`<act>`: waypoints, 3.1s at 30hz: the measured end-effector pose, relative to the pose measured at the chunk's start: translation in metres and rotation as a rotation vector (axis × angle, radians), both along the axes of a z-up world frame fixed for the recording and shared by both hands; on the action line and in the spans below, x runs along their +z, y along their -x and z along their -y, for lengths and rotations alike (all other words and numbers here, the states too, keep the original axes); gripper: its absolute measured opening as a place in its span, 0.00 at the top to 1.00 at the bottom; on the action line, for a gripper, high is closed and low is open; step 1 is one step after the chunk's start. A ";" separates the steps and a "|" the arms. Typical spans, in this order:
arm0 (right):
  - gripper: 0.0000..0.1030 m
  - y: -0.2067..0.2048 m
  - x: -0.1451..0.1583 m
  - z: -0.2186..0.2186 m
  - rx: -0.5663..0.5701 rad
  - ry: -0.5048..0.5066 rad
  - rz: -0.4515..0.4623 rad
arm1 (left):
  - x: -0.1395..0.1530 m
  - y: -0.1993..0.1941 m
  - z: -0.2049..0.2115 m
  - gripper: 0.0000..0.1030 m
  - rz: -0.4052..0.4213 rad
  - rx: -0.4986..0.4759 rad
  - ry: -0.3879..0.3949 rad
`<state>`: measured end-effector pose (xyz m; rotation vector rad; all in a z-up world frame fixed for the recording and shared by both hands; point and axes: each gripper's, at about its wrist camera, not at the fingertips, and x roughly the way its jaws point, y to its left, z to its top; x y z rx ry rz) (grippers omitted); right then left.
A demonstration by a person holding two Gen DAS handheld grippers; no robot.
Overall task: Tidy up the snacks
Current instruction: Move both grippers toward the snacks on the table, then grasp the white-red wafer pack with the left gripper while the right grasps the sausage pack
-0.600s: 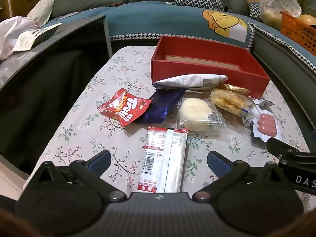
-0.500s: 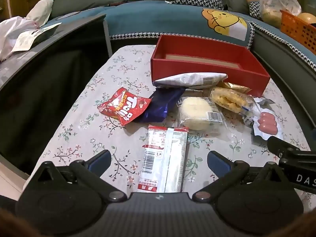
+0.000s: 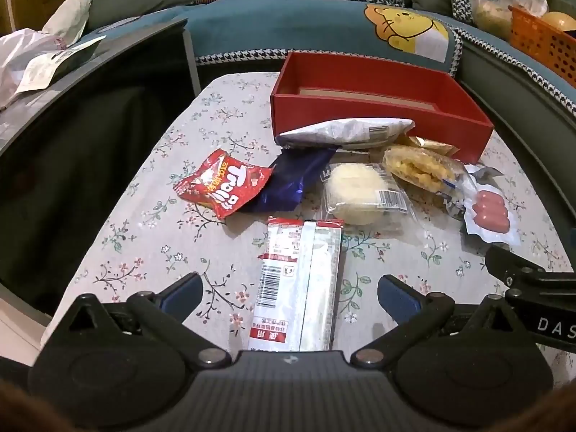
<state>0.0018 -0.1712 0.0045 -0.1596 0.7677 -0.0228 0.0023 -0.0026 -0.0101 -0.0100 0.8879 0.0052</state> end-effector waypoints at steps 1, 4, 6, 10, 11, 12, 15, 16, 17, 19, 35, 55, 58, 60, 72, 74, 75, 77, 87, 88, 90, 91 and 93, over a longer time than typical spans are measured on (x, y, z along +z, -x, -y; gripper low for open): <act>0.00 0.000 -0.001 0.000 0.000 0.000 -0.001 | 0.000 0.000 0.000 0.00 -0.001 -0.001 -0.001; 0.00 0.000 -0.001 -0.001 0.000 0.003 -0.006 | -0.001 0.000 0.000 0.00 -0.005 -0.002 -0.001; 0.00 -0.001 -0.002 -0.001 0.001 0.004 -0.008 | -0.002 0.000 0.000 0.00 -0.006 -0.002 -0.003; 0.00 -0.001 -0.003 -0.001 0.002 0.005 -0.013 | -0.002 -0.001 0.001 0.00 -0.010 -0.002 -0.005; 0.00 -0.001 -0.003 -0.001 0.004 0.005 -0.014 | -0.002 -0.001 0.001 0.00 -0.011 -0.002 -0.006; 0.00 -0.001 -0.003 0.000 0.004 0.004 -0.016 | -0.003 -0.001 0.000 0.00 -0.013 -0.003 -0.007; 0.00 -0.002 -0.004 -0.001 0.005 0.005 -0.021 | -0.003 -0.001 0.001 0.00 -0.015 -0.003 -0.009; 0.00 -0.002 -0.005 -0.001 0.006 0.005 -0.022 | -0.004 -0.001 0.001 0.00 -0.016 -0.004 -0.009; 0.00 -0.002 -0.005 -0.001 0.006 0.005 -0.023 | -0.004 -0.001 0.002 0.00 -0.017 -0.004 -0.010; 0.00 -0.002 -0.005 -0.001 0.006 0.006 -0.026 | -0.005 -0.001 0.002 0.00 -0.019 -0.005 -0.011; 0.00 -0.003 -0.009 -0.002 0.012 0.012 -0.050 | -0.009 -0.002 0.002 0.00 -0.035 -0.010 -0.019; 0.00 -0.011 -0.023 -0.011 0.036 0.033 -0.109 | -0.026 -0.008 -0.005 0.00 -0.107 0.006 -0.014; 0.00 -0.012 -0.022 -0.012 0.057 0.032 -0.116 | -0.027 -0.010 -0.006 0.00 -0.107 0.008 -0.002; 0.00 -0.012 -0.018 -0.011 0.061 0.022 -0.110 | -0.029 -0.013 -0.008 0.00 -0.111 0.017 -0.004; 0.00 -0.017 -0.005 0.017 0.030 -0.042 -0.083 | -0.052 -0.037 -0.011 0.00 -0.164 0.049 0.013; 0.00 -0.018 -0.004 0.022 0.030 -0.056 -0.082 | -0.052 -0.038 -0.009 0.00 -0.163 0.039 0.005; 0.00 -0.019 -0.003 0.024 0.031 -0.057 -0.081 | -0.053 -0.038 -0.009 0.00 -0.165 0.035 0.012; 0.00 -0.020 0.002 0.031 0.025 -0.052 -0.067 | -0.054 -0.039 -0.008 0.00 -0.174 0.028 0.016; 0.01 -0.047 0.011 0.078 -0.062 -0.142 -0.079 | -0.050 -0.041 -0.003 0.00 -0.208 0.014 0.016; 0.01 -0.054 0.010 0.081 -0.071 -0.149 -0.090 | -0.049 -0.040 -0.001 0.00 -0.200 0.005 0.013; 0.01 -0.065 0.006 0.085 -0.095 -0.148 -0.111 | -0.047 -0.040 0.002 0.00 -0.183 -0.017 0.006; 0.01 -0.071 0.004 0.087 -0.103 -0.155 -0.127 | -0.045 -0.040 0.003 0.00 -0.174 -0.033 0.014; 0.01 -0.079 -0.002 0.086 -0.109 -0.189 -0.160 | -0.041 -0.040 0.007 0.00 -0.155 -0.054 0.011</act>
